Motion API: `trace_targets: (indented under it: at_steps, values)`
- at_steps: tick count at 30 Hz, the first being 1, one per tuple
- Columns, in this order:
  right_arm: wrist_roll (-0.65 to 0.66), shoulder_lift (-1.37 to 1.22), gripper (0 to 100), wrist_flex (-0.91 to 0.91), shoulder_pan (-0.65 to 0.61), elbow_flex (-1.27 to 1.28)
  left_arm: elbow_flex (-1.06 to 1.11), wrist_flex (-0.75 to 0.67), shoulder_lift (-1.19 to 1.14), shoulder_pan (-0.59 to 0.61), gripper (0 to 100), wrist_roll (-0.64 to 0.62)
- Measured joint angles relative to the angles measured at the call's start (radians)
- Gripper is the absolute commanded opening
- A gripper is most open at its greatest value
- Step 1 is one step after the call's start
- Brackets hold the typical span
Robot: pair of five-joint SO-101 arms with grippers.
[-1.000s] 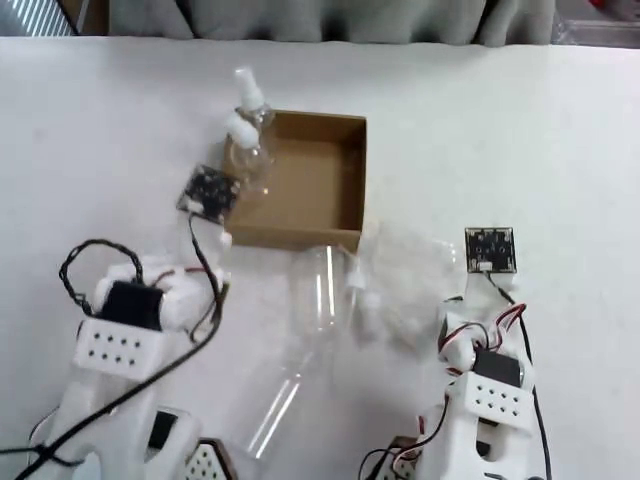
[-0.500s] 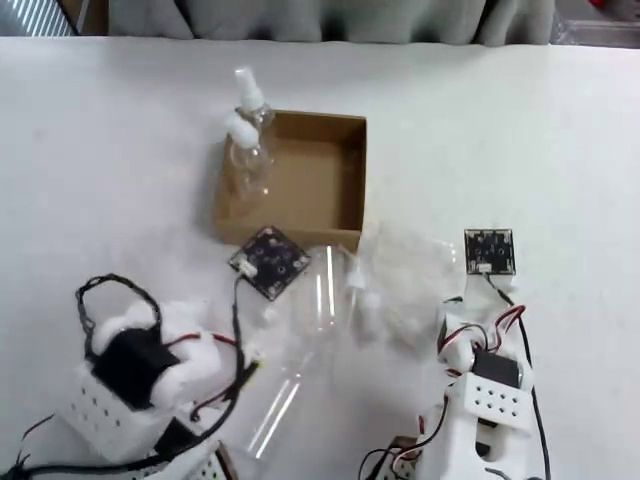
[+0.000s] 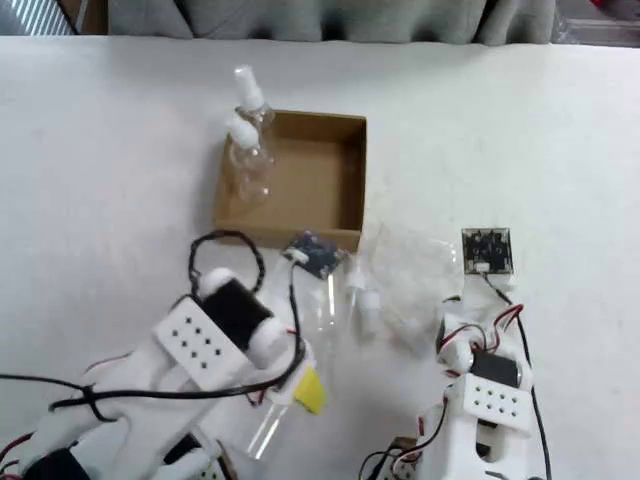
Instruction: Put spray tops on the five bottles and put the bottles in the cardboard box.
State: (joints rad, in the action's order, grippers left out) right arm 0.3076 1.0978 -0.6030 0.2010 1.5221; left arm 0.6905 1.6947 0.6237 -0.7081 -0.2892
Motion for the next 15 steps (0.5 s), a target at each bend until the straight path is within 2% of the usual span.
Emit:
trace_targets:
  at_steps: [4,11,15]
  values:
    - [0.000,0.000,1.5,0.000,-0.009,0.000,0.049,-0.043,-0.002,-0.061,37,-0.002]
    - [0.000,0.000,1.5,0.000,-0.011,0.006,0.250,-0.282,-0.003,-0.058,37,-0.002]
    - [0.000,0.000,1.5,0.000,-0.011,0.006,0.342,-0.362,-0.003,-0.051,37,-0.002]
